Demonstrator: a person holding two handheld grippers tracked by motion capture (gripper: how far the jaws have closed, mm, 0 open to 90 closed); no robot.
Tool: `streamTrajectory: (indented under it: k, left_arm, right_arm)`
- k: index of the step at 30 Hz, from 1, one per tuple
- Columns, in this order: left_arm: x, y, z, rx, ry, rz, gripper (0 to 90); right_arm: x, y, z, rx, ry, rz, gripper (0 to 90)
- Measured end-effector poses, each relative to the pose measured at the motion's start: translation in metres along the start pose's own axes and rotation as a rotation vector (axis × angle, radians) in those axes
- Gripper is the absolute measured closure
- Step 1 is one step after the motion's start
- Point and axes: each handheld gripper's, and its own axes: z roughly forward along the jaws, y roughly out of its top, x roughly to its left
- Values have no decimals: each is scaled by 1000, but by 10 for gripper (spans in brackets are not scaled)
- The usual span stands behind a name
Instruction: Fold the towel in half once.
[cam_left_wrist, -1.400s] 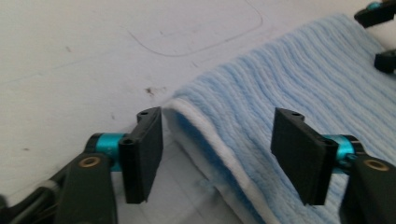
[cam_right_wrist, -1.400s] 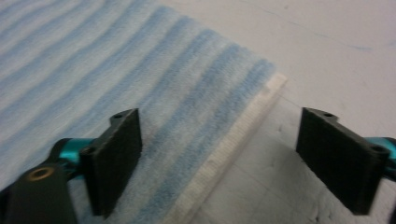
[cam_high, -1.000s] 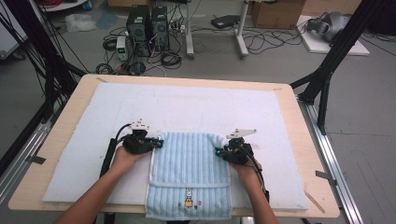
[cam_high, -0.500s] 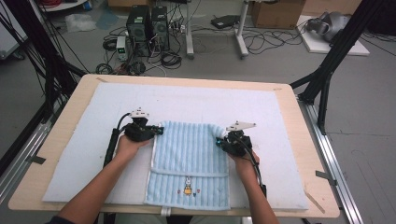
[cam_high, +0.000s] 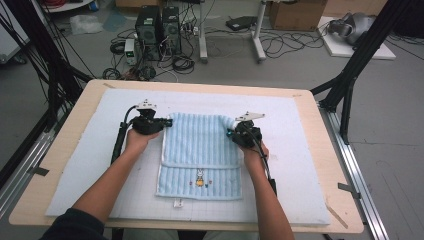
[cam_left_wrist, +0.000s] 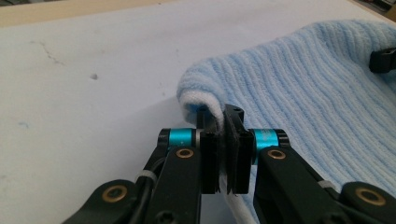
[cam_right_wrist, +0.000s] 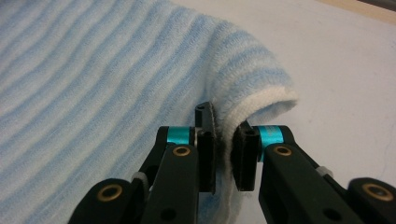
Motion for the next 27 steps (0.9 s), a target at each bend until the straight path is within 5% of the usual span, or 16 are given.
streamTrajectory:
  k: [8, 10, 13, 17, 27]
  left_arm:
    - [4, -2, 13, -11, 26, 1, 845]
    - [4, -3, 14, -18, 36, -15, 785]
    - [6, -4, 14, -10, 35, -50, 530]
    - [8, -5, 7, -11, 11, -83, 444]
    - [-9, 3, -7, -19, -73, -69, 282]
  right_arm:
    - [-6, 1, 15, 7, -57, 32, 824]
    - [-7, 0, 18, 11, -69, 34, 810]
    - [-8, -3, 20, 35, -99, 39, 619]
    - [-11, -3, 13, 21, -111, 80, 418]
    - [-11, -9, -15, -33, -48, 84, 328]
